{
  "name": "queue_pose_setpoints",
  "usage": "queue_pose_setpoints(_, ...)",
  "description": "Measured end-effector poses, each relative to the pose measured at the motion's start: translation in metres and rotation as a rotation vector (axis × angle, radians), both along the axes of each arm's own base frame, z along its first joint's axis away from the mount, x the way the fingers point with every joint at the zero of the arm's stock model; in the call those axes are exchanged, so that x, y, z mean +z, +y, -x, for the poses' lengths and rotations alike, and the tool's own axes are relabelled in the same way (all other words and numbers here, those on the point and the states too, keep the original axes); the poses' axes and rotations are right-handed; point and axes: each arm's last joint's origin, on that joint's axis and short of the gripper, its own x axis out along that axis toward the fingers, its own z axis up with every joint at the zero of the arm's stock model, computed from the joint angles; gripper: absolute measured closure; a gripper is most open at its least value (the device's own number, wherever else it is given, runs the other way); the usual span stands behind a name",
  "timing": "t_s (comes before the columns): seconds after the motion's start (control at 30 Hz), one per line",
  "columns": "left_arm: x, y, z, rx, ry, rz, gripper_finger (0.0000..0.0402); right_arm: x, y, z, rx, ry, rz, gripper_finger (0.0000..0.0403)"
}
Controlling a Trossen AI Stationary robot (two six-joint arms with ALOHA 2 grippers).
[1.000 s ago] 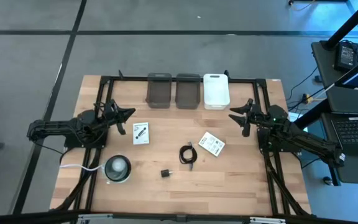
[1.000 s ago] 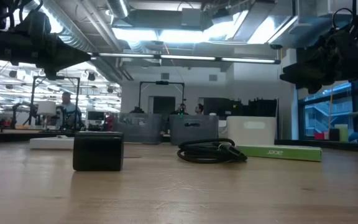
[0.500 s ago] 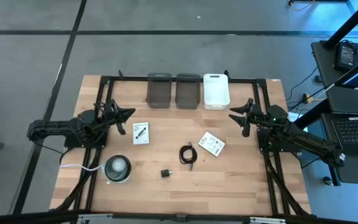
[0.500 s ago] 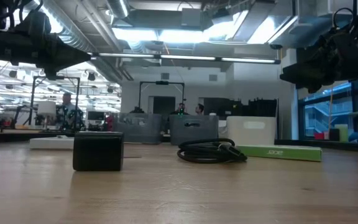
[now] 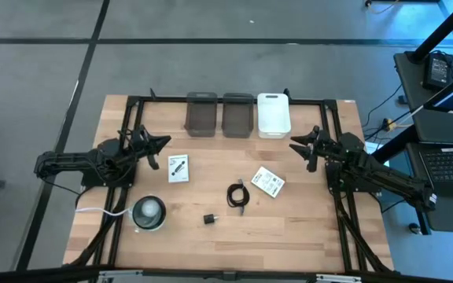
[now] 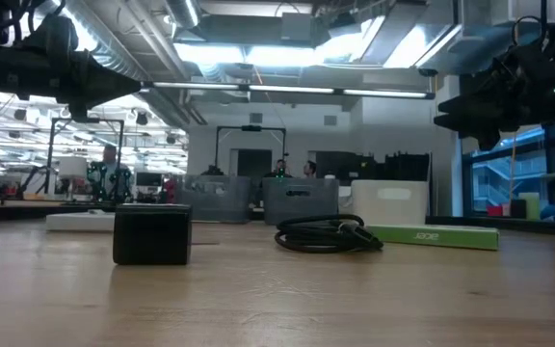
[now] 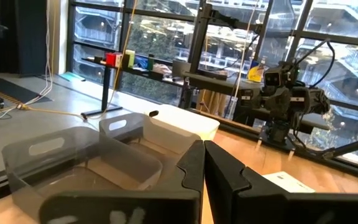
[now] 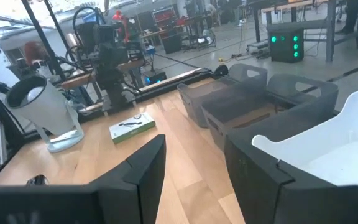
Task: Pick and place items into bin
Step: Put the black charger adapter into the left gray bin
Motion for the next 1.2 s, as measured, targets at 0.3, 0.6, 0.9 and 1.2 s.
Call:
queue_pose_setpoints(0.3,0.000,0.000,0.000,0.012,0.005,-0.012,0.0339,0.000,0.000,0.000,0.000,-0.005,-0.019,0.0233)
queue_pose_setpoints(0.6,0.000,0.000,0.000,0.012,0.005,-0.012,0.0279,-0.001,0.000,0.000,0.001,0.016,0.029,0.0233)
queue_pose_setpoints(0.9,0.002,0.000,0.000,-0.023,-0.047,0.056,0.0240,-0.001,0.000,0.000,0.000,0.017,0.030,0.0233)
queue_pose_setpoints(1.2,0.022,-0.002,0.001,-0.075,-0.139,0.020,0.0240,-0.001,0.000,0.000,-0.014,0.020,0.030,0.0233)
